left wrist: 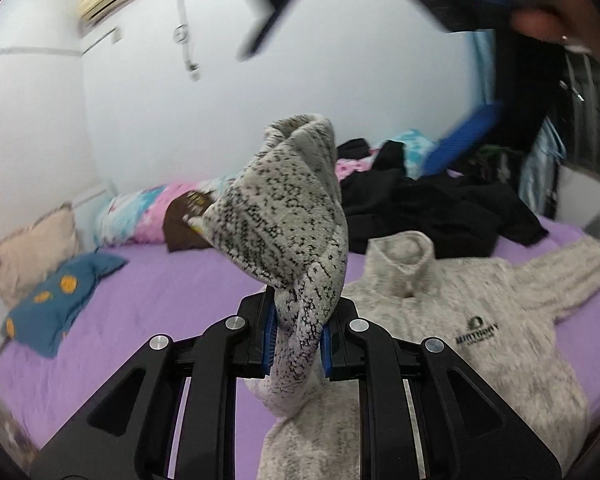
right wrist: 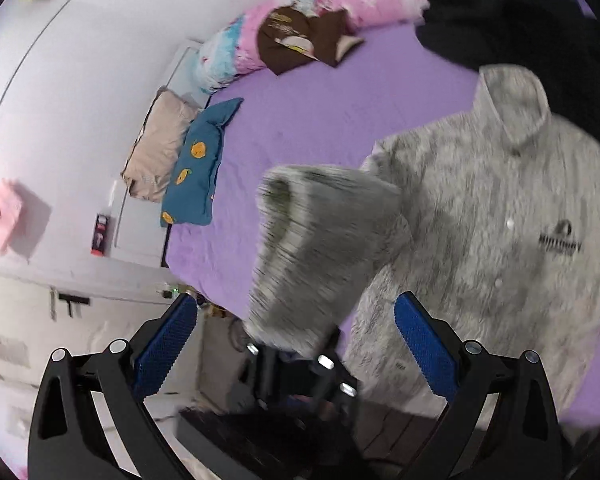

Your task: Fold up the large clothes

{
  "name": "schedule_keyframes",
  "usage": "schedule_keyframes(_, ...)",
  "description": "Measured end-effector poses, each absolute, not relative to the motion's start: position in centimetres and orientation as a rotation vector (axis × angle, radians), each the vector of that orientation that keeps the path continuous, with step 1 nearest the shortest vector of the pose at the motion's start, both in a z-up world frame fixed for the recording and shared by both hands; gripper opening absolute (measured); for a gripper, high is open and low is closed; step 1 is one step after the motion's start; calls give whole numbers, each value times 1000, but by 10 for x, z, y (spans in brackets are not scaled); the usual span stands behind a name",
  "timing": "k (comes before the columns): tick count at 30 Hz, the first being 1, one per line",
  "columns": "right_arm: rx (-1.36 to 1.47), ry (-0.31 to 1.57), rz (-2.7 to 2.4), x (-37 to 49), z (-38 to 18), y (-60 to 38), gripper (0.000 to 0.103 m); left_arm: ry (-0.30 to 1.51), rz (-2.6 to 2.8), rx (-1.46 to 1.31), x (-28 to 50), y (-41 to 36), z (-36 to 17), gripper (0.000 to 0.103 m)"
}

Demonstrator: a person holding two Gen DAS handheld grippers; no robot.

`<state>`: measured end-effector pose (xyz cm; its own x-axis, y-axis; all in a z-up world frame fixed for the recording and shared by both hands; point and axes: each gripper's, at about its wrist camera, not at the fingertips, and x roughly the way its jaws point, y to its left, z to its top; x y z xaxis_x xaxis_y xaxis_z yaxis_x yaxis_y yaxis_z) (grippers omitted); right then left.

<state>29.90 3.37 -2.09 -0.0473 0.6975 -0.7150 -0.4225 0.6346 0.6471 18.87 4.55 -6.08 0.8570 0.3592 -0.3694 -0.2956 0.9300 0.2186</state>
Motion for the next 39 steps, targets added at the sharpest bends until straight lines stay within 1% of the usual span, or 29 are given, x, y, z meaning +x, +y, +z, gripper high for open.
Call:
schedule_keyframes(5, 329, 1388, 839, 317, -44, 13, 98, 428, 298, 226, 195, 15, -68, 16)
schedule_keyframes(9, 392, 1475, 783, 325, -81, -10, 97, 431, 263, 293, 197, -10, -76, 16)
schedule_keyframes(11, 417, 1501, 761, 328, -95, -23, 89, 438, 239, 311, 199, -23, -79, 16)
schedule_keyframes(12, 429, 1511, 741, 330, -104, -32, 78, 439, 231, 320, 200, -30, -80, 16)
schedule_keyframes(13, 439, 1514, 736, 331, -110, -39, 71, 442, 221, 329, 201, -35, -82, 16)
schedule_keyframes(14, 451, 1511, 736, 332, -113, -44, 69, 446, 211, 338, 201, -40, -84, 16)
schedule_keyframes(17, 457, 1500, 730, 336, -117, -61, 58, 457, 181, 366, 204, -57, -90, 16)
schedule_keyframes(21, 469, 1464, 717, 340, -123, -83, 35, 475, 152, 401, 210, -80, -102, 16)
schedule_keyframes(22, 488, 1459, 715, 341, -127, -91, 31, 480, 147, 411, 212, -84, -105, 16)
schedule_keyframes(24, 509, 1441, 726, 345, -134, -101, 27, 487, 141, 441, 214, -92, -114, 24)
schedule_keyframes(25, 512, 1417, 738, 347, -137, -107, 25, 491, 129, 442, 214, -94, -117, 43)
schedule_keyframes(26, 509, 1394, 737, 349, -139, -112, 23, 489, 125, 438, 213, -95, -121, 69)
schedule_keyframes(27, 507, 1373, 735, 351, -141, -116, 22, 476, 127, 423, 210, -94, -124, 79)
schedule_keyframes(28, 516, 1352, 738, 355, -146, -123, 22, 473, 127, 414, 208, -93, -125, 86)
schedule_keyframes(32, 561, 1325, 735, 367, -170, -142, 22, 528, 105, 388, 206, -82, -140, 86)
schedule_keyframes(39, 592, 1293, 680, 391, -237, -191, 22, 671, 155, 313, 213, -24, -172, 86)
